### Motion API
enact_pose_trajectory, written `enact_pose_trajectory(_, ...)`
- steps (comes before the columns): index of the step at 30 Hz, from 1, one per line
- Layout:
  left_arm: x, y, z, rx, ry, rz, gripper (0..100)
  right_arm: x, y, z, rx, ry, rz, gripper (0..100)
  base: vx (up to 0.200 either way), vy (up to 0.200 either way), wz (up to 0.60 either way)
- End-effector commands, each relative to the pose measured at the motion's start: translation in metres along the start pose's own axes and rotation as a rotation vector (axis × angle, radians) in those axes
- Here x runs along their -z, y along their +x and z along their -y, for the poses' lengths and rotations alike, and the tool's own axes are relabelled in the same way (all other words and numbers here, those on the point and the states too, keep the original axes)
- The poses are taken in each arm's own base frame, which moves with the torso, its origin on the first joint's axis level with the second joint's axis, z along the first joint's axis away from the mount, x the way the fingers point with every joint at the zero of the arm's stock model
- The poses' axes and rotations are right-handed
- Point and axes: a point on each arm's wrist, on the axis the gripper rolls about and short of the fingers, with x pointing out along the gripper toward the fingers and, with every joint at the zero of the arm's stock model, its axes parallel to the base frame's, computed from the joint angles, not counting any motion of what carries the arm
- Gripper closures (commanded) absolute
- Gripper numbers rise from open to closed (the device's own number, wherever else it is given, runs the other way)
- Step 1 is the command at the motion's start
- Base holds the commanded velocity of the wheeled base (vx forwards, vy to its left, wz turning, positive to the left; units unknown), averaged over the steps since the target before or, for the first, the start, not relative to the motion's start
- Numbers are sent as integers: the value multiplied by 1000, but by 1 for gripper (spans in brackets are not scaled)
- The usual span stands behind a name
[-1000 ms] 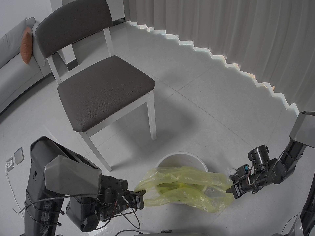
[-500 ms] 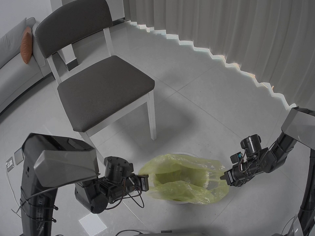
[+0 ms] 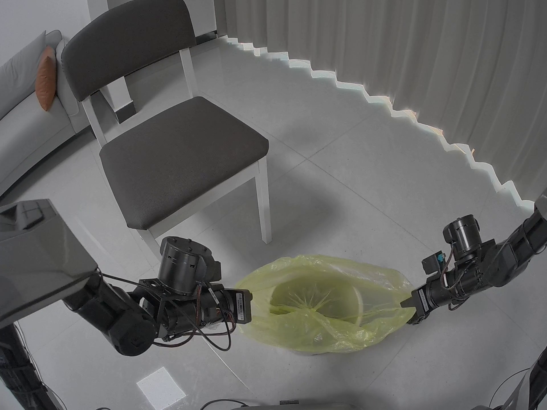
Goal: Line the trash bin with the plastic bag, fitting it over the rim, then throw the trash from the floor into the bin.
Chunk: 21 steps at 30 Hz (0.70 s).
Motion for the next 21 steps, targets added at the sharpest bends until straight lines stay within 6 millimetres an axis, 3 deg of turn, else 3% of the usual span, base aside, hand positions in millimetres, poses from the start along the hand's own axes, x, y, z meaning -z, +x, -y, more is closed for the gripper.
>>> enact_pose_trajectory(1,7,-13,11,31,7,-14,100,20,-20,-9,-1,-9,-17,100,0,0,0)
enact_pose_trajectory(10,26,6,15,35,-35,-68,100,33,-9,-10,-13,-8,-83,100,0,0,0)
enact_pose_trajectory(13,34,19,10,37,-37,-54,100,35,5,-10,-23,-14,-105,100,0,0,0)
enact_pose_trajectory(21,56,9,0,34,-33,-134,100,42,27,-6,-28,-17,-140,100,0,0,0)
